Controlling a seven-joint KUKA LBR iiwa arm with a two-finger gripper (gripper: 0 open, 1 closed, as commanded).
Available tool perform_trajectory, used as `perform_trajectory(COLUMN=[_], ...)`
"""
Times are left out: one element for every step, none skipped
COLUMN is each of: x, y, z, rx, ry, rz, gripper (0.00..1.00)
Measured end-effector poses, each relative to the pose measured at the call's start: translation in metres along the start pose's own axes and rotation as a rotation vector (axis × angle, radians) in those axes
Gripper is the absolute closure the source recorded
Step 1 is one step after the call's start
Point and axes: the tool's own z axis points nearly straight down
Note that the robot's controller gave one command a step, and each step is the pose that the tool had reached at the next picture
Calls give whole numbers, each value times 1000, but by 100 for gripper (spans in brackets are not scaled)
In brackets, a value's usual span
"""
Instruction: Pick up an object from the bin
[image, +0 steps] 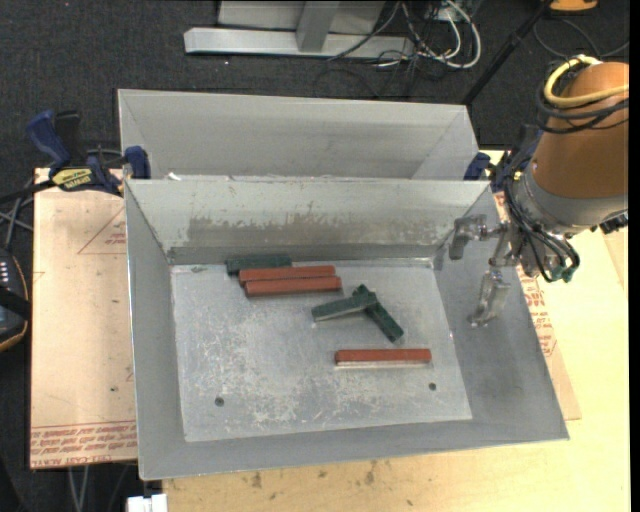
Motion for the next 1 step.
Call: perform_trajectory(x=[0], y=[0], z=[0], rx=[0], ry=[0], rz=[-1], gripper=[0])
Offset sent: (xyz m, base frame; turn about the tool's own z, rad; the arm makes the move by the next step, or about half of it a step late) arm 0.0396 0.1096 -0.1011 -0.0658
